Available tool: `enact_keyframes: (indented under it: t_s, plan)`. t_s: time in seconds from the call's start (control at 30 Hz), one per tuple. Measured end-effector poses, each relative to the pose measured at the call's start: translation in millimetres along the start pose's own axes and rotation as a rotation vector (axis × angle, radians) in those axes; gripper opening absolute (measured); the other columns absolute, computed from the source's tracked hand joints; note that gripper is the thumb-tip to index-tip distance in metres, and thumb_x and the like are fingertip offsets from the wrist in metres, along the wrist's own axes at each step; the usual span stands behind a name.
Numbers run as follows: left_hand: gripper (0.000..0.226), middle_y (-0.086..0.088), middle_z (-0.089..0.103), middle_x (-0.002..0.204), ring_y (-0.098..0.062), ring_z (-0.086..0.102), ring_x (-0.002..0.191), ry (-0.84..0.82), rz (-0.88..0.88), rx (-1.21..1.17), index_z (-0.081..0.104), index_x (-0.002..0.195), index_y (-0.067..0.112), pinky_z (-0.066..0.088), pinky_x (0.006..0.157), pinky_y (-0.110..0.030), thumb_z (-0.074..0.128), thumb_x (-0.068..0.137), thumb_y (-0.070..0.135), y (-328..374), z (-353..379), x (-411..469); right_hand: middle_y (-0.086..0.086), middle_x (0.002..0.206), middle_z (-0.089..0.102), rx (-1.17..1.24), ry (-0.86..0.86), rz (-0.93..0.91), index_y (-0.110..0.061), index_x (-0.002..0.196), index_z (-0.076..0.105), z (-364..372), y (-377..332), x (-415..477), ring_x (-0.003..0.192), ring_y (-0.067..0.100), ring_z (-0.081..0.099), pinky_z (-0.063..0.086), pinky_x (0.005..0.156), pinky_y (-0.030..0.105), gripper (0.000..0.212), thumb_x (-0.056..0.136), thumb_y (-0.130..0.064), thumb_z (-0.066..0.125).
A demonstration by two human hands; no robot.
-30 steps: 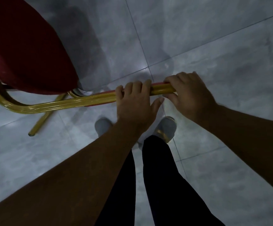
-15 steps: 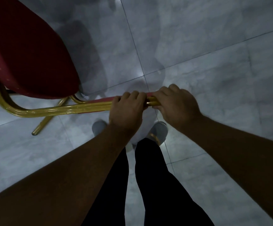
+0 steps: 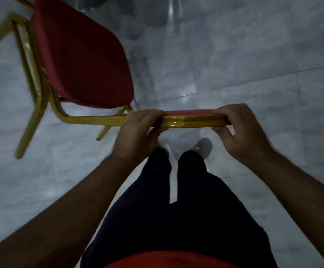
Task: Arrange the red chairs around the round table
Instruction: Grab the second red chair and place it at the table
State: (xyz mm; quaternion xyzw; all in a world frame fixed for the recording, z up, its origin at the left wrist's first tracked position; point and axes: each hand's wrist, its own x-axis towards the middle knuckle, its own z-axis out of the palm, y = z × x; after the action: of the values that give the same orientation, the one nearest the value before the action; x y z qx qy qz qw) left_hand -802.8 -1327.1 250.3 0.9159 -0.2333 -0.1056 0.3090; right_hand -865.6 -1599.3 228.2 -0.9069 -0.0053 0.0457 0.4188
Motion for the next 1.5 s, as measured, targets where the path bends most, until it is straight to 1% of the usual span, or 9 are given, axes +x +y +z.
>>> enact_keyframes:
  t_s: [0.1, 0.2, 0.37, 0.63, 0.83, 0.97, 1.1, 1.23, 1.5]
  plan:
    - [0.03, -0.003, 0.069, 0.108, -0.02, 0.064, 0.096, 0.002, -0.046, -0.013, 0.066, 0.116, 0.011, 0.053, 0.086, -0.045, 0.073, 0.09, 0.024, 1, -48, -31, 0.008, 0.104, 0.064, -0.054, 0.023, -0.092, -0.008, 0.112, 0.063, 9, -63, 1, 0.093, 0.029, 0.055, 0.042, 0.085, 0.042, 0.041, 0.099, -0.044, 0.049]
    - [0.04, -0.003, 0.069, 0.11, -0.019, 0.064, 0.097, 0.009, 0.097, -0.02, 0.065, 0.122, 0.011, 0.051, 0.087, -0.038, 0.068, 0.094, 0.039, 7, -92, -58, 0.006, 0.099, 0.065, -0.165, 0.067, -0.182, -0.01, 0.108, 0.066, 25, -132, -6, 0.09, 0.031, 0.056, 0.041, 0.082, 0.046, 0.045, 0.1, -0.049, 0.046]
    - [0.037, -0.009, 0.071, 0.107, -0.021, 0.061, 0.095, 0.156, 0.246, 0.015, 0.065, 0.122, 0.006, 0.051, 0.078, -0.043, 0.053, 0.102, 0.035, -22, -166, -128, 0.001, 0.098, 0.069, -0.309, 0.125, -0.292, -0.015, 0.111, 0.072, 75, -261, -20, 0.088, 0.028, 0.06, 0.041, 0.079, 0.044, 0.031, 0.096, -0.041, 0.063]
    - [0.03, 0.004, 0.055, 0.112, -0.018, 0.056, 0.094, 0.268, 0.15, -0.076, 0.053, 0.122, 0.015, 0.052, 0.075, -0.045, 0.043, 0.105, 0.038, -125, -298, -277, 0.0, 0.114, 0.069, -0.366, 0.035, -0.544, -0.015, 0.132, 0.063, 181, -444, -43, 0.101, 0.025, 0.062, 0.045, 0.086, 0.045, 0.038, 0.098, -0.031, 0.06]
    - [0.033, -0.005, 0.069, 0.104, -0.022, 0.064, 0.094, 0.355, 0.11, 0.102, 0.068, 0.112, 0.007, 0.049, 0.077, -0.043, 0.068, 0.092, 0.034, -146, -362, -339, -0.005, 0.121, 0.065, -0.36, -0.055, -0.49, -0.024, 0.136, 0.057, 204, -474, -53, 0.108, 0.02, 0.059, 0.041, 0.092, 0.04, 0.042, 0.095, -0.035, 0.057]
    - [0.045, 0.009, 0.07, 0.099, -0.018, 0.064, 0.09, 0.372, -0.02, 0.352, 0.073, 0.109, 0.029, 0.041, 0.072, -0.042, 0.056, 0.092, 0.067, -140, -373, -351, -0.008, 0.116, 0.061, -0.235, -0.196, -0.529, -0.025, 0.136, 0.056, 224, -484, -43, 0.103, 0.012, 0.052, 0.043, 0.093, 0.032, 0.039, 0.099, -0.038, 0.053]
    - [0.039, 0.009, 0.068, 0.098, -0.018, 0.062, 0.091, 0.359, -0.063, 0.356, 0.073, 0.109, 0.028, 0.042, 0.074, -0.04, 0.059, 0.09, 0.059, -157, -391, -375, -0.009, 0.119, 0.057, -0.234, -0.272, -0.554, -0.023, 0.135, 0.056, 242, -504, -31, 0.108, 0.006, 0.049, 0.037, 0.095, 0.017, 0.047, 0.097, -0.05, 0.053]
    - [0.036, 0.011, 0.069, 0.1, -0.017, 0.062, 0.092, 0.374, -0.106, 0.386, 0.072, 0.106, 0.028, 0.043, 0.077, -0.041, 0.063, 0.086, 0.056, -171, -398, -392, -0.018, 0.11, 0.054, -0.234, -0.332, -0.499, -0.032, 0.124, 0.056, 261, -506, -29, 0.102, 0.003, 0.049, 0.041, 0.088, 0.022, 0.041, 0.096, -0.06, 0.046]
    - [0.044, 0.006, 0.068, 0.082, -0.017, 0.057, 0.072, 0.544, -0.06, 0.487, 0.072, 0.087, 0.02, 0.037, 0.06, -0.032, 0.062, 0.09, 0.062, -214, -394, -398, -0.006, 0.092, 0.058, -0.4, -0.17, -0.628, -0.02, 0.106, 0.063, 294, -526, -11, 0.082, 0.015, 0.051, 0.043, 0.07, 0.034, 0.047, 0.098, -0.059, 0.038]
